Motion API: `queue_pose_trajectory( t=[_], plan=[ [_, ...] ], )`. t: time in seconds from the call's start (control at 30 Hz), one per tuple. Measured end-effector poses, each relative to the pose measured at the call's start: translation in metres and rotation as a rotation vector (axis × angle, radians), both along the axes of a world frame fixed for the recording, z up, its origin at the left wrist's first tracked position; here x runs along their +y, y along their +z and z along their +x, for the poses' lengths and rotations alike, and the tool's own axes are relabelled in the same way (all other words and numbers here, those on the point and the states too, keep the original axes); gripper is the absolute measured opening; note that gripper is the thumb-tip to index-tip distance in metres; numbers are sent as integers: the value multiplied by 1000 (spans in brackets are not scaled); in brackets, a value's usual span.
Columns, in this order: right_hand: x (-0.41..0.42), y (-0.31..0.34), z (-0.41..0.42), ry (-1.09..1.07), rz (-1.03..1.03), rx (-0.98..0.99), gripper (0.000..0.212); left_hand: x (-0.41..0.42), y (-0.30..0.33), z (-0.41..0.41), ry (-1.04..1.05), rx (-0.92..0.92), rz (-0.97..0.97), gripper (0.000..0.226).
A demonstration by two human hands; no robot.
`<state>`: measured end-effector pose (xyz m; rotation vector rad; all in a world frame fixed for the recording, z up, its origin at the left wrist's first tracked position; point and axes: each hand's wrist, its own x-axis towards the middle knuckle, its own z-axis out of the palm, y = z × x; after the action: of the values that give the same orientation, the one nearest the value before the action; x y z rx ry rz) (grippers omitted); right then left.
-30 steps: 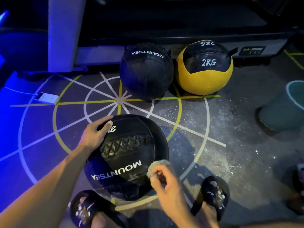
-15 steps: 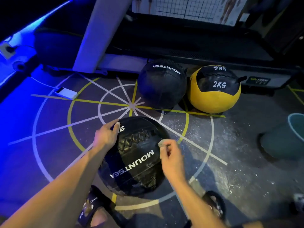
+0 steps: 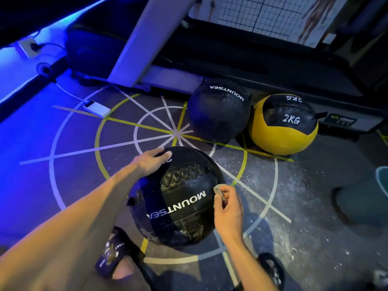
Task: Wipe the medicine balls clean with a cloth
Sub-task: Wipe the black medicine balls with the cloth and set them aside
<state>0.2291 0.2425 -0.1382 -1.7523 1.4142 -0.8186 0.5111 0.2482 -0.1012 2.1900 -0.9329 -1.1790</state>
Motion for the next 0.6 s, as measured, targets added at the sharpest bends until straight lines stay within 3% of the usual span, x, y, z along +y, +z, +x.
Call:
queue_pose_trajectory(
  t=[0.1,0.23,0.33,0.4,0.5,0.6],
  plan=[
    [-16,-3,-12,23,19,30,18,2,20,-3,-128,100,-100,84],
    [-48,1,-16,-46,110,-1,26,12,24,-22,-418,-194,-79,91],
    [-39,4,-9,-93,115,-47,22,15,21,-31,-406,-271,-114,88],
    [-6,5,7,-91,-12,-61,19,10,23,-30,-390,-261,-106,87],
    [42,2,17,114,-192,28,12,0,19,-25,-380,-239,-96,88],
    [29,-11,-2,380,-359,240,12,-1,14,-21,-374,-232,-90,88]
  ],
)
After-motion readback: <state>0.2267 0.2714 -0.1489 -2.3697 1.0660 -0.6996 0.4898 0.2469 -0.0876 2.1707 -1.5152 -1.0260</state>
